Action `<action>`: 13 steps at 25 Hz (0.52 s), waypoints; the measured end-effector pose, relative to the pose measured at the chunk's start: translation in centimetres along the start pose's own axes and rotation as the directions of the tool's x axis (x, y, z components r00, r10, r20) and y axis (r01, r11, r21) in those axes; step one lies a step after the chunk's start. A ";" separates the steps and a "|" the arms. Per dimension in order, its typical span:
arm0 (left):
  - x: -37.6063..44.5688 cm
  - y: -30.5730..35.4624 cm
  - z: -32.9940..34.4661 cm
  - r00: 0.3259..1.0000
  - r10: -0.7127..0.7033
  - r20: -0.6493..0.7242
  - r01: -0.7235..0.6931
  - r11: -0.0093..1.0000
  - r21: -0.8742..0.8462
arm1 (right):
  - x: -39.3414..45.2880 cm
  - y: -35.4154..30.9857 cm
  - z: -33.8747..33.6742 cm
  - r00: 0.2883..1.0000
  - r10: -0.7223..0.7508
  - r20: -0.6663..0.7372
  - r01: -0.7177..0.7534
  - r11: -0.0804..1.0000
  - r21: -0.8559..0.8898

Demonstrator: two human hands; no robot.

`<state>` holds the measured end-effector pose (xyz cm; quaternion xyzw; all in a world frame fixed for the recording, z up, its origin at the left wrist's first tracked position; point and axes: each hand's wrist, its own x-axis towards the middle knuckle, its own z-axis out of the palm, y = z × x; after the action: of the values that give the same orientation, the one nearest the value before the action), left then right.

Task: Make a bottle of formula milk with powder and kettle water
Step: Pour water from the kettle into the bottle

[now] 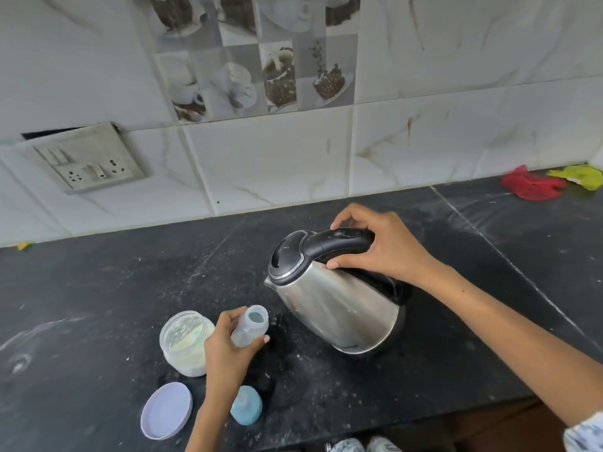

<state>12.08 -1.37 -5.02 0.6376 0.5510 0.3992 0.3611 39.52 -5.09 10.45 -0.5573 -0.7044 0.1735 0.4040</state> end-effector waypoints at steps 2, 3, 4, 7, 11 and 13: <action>0.2 0.2 -0.2 0.999 0.034 0.017 -0.035 0.999 0.030 | 1.0 -0.9 -0.5 0.998 -0.017 0.063 0.019 0.999 -0.033; 0.3 0.3 -0.4 0.999 0.038 0.024 -0.039 0.999 0.035 | 1.6 -1.4 -0.6 0.995 -0.026 0.099 0.030 0.999 -0.043; 0.4 0.4 -0.5 0.999 0.038 0.030 -0.039 0.999 0.036 | 2.0 -1.8 -0.6 0.991 -0.036 0.133 0.043 0.998 -0.050; 0.8 0.2 -0.7 0.997 0.045 0.055 -0.048 0.997 0.053 | 3.1 -2.7 -0.2 0.974 -0.059 0.217 0.078 0.994 -0.082; 0.8 0.2 -0.9 0.993 0.047 0.107 -0.055 0.996 0.069 | 4.4 -3.8 0.3 0.950 -0.054 0.306 0.114 0.977 -0.179; 0.8 0.3 -1.0 0.992 0.050 0.120 -0.059 0.996 0.068 | 5.1 -4.3 0.6 0.933 -0.059 0.356 0.145 0.965 -0.219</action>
<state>11.33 -0.61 -4.21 0.6874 0.5251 0.3506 0.3589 36.01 -1.63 14.95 -0.5253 -0.8084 0.1606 0.2115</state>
